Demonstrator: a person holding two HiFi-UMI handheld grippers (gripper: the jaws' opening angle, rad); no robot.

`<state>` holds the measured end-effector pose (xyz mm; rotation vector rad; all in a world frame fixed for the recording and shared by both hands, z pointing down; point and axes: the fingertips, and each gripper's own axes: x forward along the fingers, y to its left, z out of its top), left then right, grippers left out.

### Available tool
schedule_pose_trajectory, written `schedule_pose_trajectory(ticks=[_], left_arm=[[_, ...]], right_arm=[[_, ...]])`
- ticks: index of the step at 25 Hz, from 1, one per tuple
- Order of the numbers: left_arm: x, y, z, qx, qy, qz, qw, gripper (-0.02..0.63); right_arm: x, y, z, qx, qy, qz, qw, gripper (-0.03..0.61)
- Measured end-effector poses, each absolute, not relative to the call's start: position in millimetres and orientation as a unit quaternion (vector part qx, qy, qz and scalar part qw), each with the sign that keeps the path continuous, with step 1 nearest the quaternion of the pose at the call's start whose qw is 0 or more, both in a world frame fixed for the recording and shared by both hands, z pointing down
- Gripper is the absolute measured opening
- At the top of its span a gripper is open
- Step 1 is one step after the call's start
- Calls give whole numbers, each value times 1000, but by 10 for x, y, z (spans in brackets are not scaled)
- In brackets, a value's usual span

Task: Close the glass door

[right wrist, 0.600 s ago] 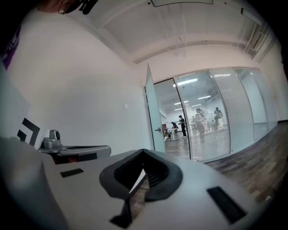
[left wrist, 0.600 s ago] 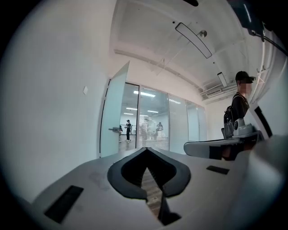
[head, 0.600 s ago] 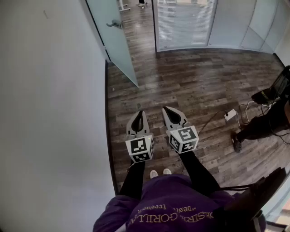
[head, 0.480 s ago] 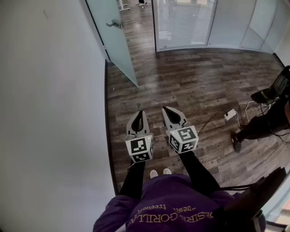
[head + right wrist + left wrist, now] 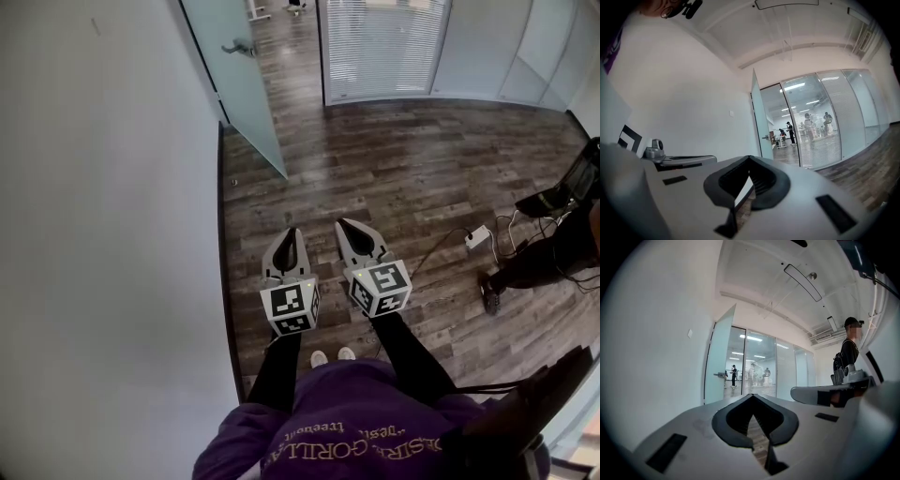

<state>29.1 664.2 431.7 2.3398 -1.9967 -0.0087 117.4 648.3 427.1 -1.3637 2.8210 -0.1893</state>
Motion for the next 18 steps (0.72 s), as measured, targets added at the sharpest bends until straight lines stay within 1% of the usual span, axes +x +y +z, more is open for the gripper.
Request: schedule_pose_trajectory(ticks=[7, 15, 18], left_arm=[[251, 6661, 4299, 760, -649, -5, 36, -2], [57, 6677, 4301, 755, -654, -8, 50, -2], [50, 6632, 4258, 761, -648, -8, 40, -2]], right_arm=[[1167, 6481, 4245, -438, 897, -57, 0, -9], [961, 6522, 4198, -431, 901, -54, 2, -9], [943, 6502, 4175, -436, 899, -50, 2, -9]])
